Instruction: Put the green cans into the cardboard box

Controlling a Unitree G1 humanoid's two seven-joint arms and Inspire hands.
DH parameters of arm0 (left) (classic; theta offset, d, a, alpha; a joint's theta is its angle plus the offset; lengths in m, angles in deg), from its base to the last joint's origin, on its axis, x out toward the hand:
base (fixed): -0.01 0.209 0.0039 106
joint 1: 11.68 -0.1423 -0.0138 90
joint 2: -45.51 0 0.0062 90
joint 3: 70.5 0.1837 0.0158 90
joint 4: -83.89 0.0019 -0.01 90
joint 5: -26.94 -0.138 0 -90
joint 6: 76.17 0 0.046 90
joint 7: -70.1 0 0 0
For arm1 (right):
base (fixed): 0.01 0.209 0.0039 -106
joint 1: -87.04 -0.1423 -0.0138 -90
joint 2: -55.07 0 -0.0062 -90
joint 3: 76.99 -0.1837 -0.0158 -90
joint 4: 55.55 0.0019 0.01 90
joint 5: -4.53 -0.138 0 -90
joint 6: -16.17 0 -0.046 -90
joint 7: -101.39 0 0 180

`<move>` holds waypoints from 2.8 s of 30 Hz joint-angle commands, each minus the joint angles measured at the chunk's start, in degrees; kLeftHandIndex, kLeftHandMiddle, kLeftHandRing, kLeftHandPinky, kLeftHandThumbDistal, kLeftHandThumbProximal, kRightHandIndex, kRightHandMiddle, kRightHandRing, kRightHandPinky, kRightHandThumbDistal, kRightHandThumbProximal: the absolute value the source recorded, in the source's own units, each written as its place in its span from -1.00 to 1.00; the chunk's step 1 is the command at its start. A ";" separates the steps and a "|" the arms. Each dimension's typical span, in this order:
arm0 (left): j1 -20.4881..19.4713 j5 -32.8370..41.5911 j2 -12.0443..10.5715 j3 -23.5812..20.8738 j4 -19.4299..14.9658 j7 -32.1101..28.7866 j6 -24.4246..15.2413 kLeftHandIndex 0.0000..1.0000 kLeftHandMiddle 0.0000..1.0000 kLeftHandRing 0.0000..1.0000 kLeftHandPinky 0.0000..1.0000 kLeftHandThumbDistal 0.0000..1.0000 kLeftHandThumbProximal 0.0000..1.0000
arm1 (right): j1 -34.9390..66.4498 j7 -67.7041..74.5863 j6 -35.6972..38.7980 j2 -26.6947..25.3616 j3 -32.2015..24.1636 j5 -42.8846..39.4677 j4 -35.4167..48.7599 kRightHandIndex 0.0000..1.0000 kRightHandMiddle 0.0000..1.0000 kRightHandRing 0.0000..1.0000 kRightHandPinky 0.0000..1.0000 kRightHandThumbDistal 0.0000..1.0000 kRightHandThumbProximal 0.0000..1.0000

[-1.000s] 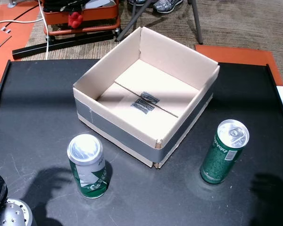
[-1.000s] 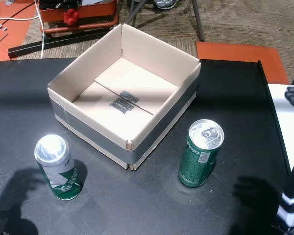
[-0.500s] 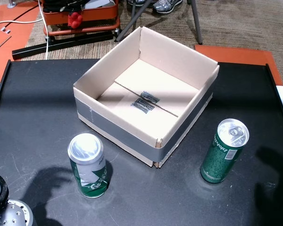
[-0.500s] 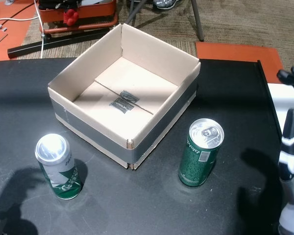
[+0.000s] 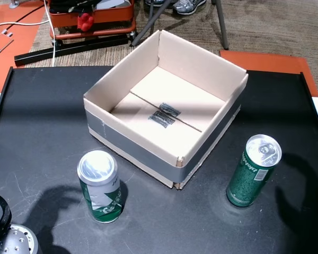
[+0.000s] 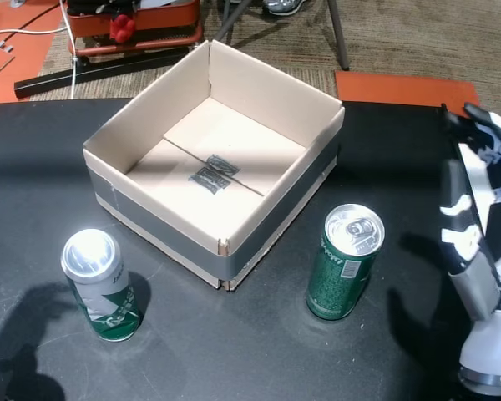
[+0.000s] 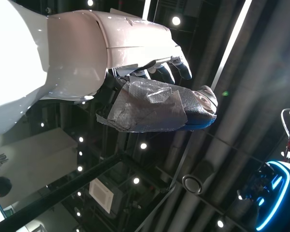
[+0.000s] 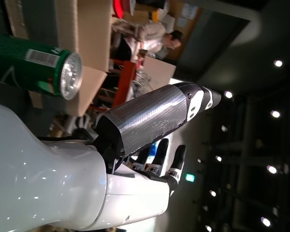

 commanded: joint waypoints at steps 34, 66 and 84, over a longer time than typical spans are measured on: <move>0.43 -0.11 -4.91 -1.66 1.99 -0.47 1.73 0.41 0.48 0.70 0.74 -0.43 0.42 | -5.64 -5.62 -7.27 -2.45 1.68 2.04 -11.42 0.76 0.77 0.74 0.77 1.00 -0.11; 0.39 -0.45 -5.56 -1.87 1.61 -0.47 0.32 0.38 0.46 0.70 0.74 -0.46 0.46 | -9.93 -8.32 -11.45 -2.23 1.01 1.60 -21.78 0.66 0.69 0.68 0.77 0.92 -0.34; 0.38 -0.36 -5.55 -1.64 1.76 -0.47 0.64 0.38 0.46 0.70 0.74 -0.46 0.47 | -9.97 -7.11 -11.34 -2.63 1.59 3.60 -22.44 0.66 0.69 0.69 0.79 0.94 -0.30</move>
